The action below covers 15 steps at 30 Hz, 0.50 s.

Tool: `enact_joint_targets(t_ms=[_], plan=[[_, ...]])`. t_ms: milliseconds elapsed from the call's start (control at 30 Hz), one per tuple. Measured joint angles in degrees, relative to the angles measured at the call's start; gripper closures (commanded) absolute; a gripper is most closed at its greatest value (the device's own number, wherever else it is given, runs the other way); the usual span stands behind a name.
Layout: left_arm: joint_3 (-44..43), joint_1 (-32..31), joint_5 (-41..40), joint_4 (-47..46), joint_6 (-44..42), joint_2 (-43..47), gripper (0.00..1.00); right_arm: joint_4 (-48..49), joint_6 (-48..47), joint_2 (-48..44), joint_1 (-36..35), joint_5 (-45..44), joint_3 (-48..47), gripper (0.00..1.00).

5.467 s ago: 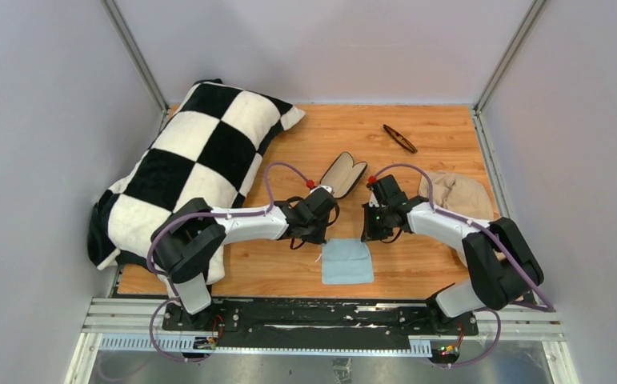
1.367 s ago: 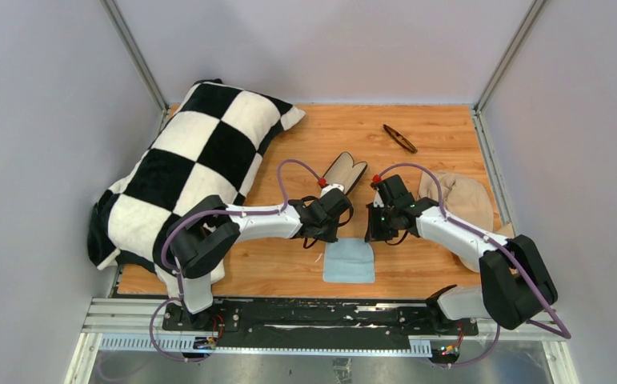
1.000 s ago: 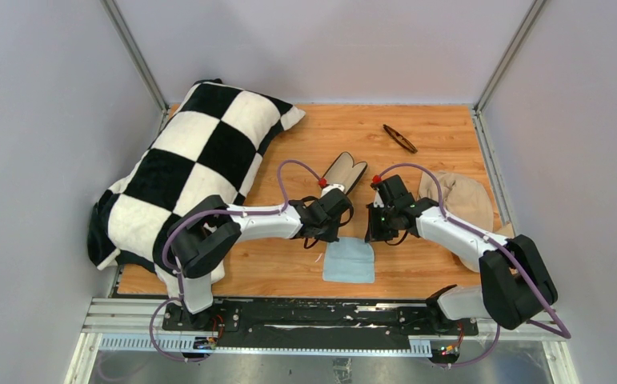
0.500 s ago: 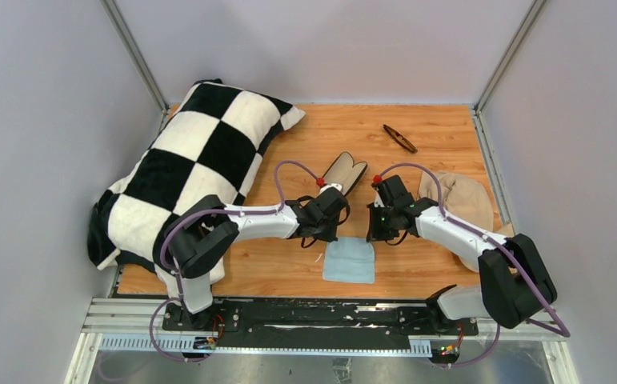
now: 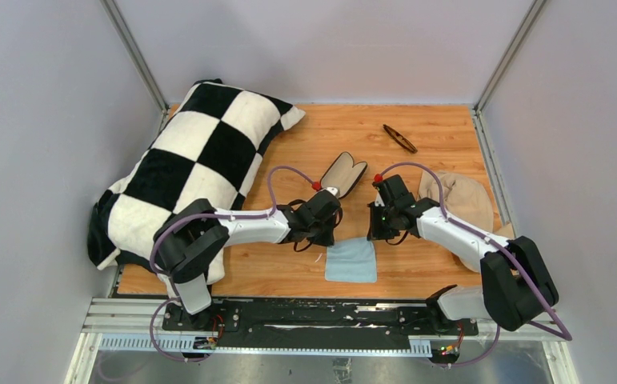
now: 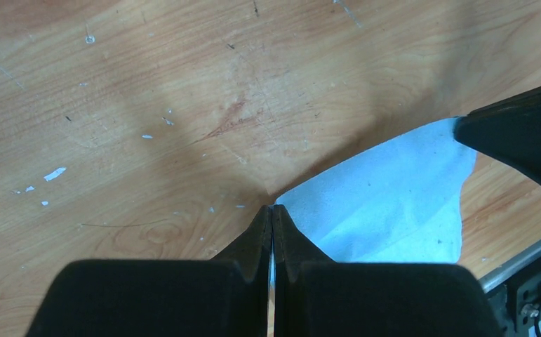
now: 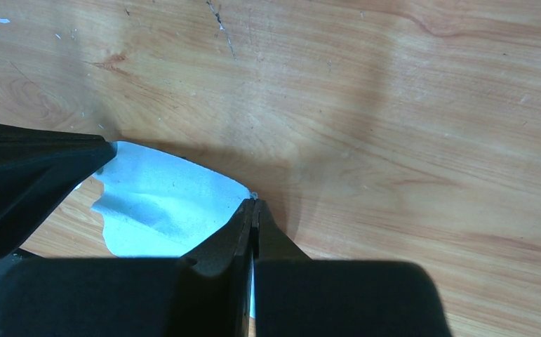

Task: Organize the sunglasses
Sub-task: Fold the glasses cleaning cloth at the center of the board.

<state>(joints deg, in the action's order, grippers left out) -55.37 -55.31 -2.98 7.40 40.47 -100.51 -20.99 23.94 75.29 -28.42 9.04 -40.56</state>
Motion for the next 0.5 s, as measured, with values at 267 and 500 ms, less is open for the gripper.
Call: enact_joint_targets(t_ms=[267, 500], plan=[[1.0, 0.0, 0.0, -0.5, -0.6, 2.1, 1.00, 0.0, 0.0, 0.0, 0.0, 0.2, 0.0, 1.00], [2.4, 0.0, 0.5, -0.7, -1.1, 3.9, 1.00, 0.1, 0.0, -1.1, 0.0, 1.3, 0.4, 1.00]])
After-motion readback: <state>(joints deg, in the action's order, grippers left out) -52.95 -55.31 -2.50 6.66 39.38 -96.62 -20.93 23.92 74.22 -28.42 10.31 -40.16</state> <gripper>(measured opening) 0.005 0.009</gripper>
